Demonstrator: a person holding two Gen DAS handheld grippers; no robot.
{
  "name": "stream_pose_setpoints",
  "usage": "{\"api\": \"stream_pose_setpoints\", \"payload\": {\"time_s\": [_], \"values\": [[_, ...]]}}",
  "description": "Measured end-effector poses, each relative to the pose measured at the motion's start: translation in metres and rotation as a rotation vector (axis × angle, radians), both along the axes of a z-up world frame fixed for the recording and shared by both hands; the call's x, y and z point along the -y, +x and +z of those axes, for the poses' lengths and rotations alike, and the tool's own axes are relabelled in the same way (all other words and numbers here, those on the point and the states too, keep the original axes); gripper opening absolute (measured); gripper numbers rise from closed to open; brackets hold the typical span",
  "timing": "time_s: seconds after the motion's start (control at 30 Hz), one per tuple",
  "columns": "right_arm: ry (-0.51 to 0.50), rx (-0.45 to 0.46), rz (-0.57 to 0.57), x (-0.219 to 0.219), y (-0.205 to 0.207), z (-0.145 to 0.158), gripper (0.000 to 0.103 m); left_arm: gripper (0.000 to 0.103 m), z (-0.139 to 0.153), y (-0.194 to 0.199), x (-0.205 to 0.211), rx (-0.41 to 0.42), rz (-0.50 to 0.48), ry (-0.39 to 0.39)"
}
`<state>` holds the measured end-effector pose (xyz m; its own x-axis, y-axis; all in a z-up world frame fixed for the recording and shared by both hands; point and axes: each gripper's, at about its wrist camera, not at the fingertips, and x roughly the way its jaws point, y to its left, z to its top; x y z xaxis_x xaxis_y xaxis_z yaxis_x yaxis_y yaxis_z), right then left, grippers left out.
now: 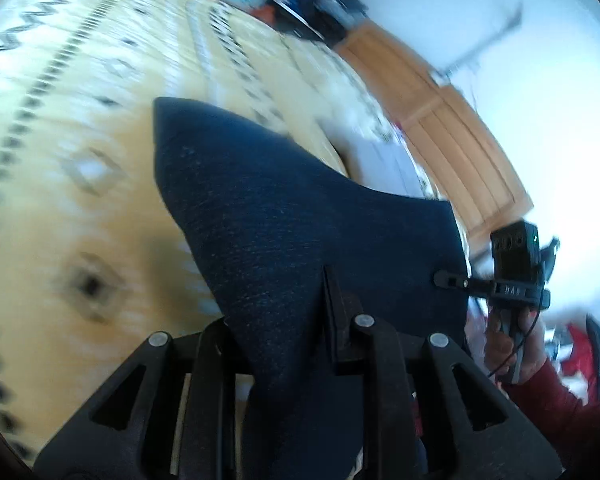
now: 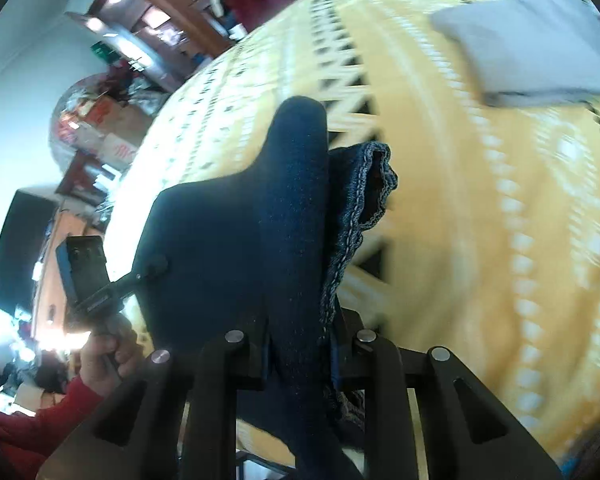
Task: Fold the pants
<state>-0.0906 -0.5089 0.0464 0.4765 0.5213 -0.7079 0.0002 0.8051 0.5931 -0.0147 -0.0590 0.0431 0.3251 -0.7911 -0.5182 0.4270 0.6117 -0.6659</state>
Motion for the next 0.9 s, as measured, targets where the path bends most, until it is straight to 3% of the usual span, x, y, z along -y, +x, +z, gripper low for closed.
{"api": "stream_pose_setpoints", "payload": {"time_s": [0.2,0.23,0.3,0.37,0.43,0.5,0.6,0.73,0.9], "values": [[0.097,0.018,0.147,-0.102,0.069,0.006,0.022,0.020,0.004,0.045,-0.098,-0.047,0.126,0.077],[0.112,0.013,0.163,-0.119,0.080,0.001,0.022,0.020,-0.001,0.060,-0.114,-0.086,0.129,0.081],[0.133,-0.007,0.184,-0.153,0.107,-0.016,0.022,0.021,-0.016,0.081,-0.131,-0.135,0.148,0.099],[0.118,-0.033,0.185,-0.175,0.133,-0.037,0.022,0.021,-0.041,0.094,-0.131,-0.160,0.116,0.168],[0.088,-0.071,0.169,-0.184,0.154,-0.063,0.024,0.029,-0.073,0.101,-0.128,-0.176,0.105,0.229],[0.101,-0.119,0.153,-0.180,0.166,-0.087,0.027,0.031,-0.082,0.099,-0.129,-0.151,0.111,0.185],[0.092,-0.108,0.169,-0.178,0.167,-0.087,0.032,0.034,-0.073,0.094,-0.129,-0.136,0.146,0.187],[-0.031,-0.030,0.131,-0.178,0.151,-0.054,0.037,0.034,-0.045,0.061,-0.140,-0.035,0.179,0.253],[-0.110,0.009,0.164,-0.180,0.093,-0.031,0.041,0.034,-0.024,0.004,-0.154,0.029,0.181,0.203]]}}
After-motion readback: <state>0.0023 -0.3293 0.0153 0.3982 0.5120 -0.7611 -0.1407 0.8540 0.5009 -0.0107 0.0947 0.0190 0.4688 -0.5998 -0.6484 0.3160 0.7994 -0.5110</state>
